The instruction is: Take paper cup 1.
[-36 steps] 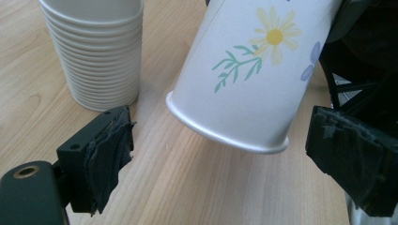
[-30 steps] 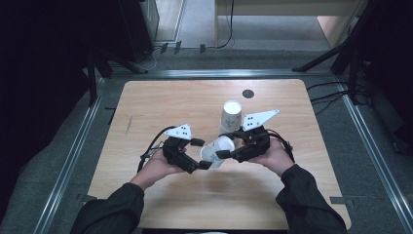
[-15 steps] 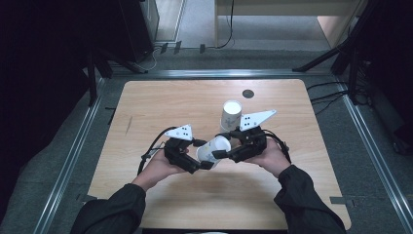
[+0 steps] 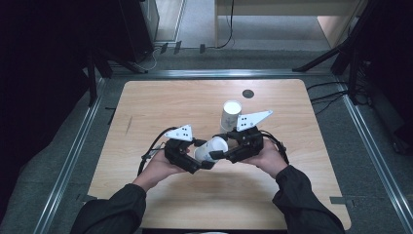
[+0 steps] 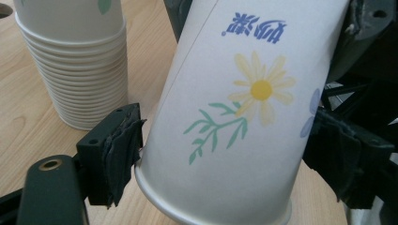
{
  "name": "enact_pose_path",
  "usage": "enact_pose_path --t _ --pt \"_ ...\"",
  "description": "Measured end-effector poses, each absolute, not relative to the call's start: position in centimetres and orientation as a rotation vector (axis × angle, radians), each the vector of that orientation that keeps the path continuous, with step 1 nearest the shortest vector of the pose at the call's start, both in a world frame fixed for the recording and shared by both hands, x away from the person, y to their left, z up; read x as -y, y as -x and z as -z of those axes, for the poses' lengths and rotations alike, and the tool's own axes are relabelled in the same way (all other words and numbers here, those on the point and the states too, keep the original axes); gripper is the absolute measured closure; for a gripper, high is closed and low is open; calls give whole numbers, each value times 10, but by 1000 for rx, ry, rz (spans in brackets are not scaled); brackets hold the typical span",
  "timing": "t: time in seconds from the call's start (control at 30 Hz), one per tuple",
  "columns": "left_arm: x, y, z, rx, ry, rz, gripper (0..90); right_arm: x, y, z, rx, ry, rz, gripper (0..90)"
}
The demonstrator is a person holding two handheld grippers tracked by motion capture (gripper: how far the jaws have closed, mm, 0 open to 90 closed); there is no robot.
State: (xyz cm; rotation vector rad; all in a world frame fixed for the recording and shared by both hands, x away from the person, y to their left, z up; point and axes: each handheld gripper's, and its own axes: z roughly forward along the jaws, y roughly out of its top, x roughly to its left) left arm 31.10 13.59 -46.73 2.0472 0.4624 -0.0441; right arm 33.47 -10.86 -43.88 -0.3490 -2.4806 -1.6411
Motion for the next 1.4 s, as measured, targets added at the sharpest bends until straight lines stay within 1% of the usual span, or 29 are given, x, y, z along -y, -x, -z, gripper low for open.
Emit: enact_pose_path --t 0.13,0.17,0.83,0.9,1.0,1.07,1.13,1.4 --pt "-136 -310 467 -452 -2052 39 199 108 -335 440 2477 355 1636 360" --pt "-136 -310 467 -449 -2051 39 222 108 -335 440 2480 361 1633 360" --pt "-137 -309 465 -447 -2057 18 250 109 -336 440 2484 377 1637 339" --pt "-137 -310 465 -447 -2059 16 251 109 -336 440 2488 376 1634 329" --pt "-139 -310 464 -453 -2059 23 255 110 -337 440 2488 385 1638 288" --pt "-140 -311 464 -454 -2060 34 276 112 -337 439 2482 395 1638 275" --pt "-142 -310 463 -456 -2066 51 276 115 -337 438 2487 396 1646 269" --pt "-145 -307 457 -453 -2080 42 277 131 -335 434 2497 414 1663 268"
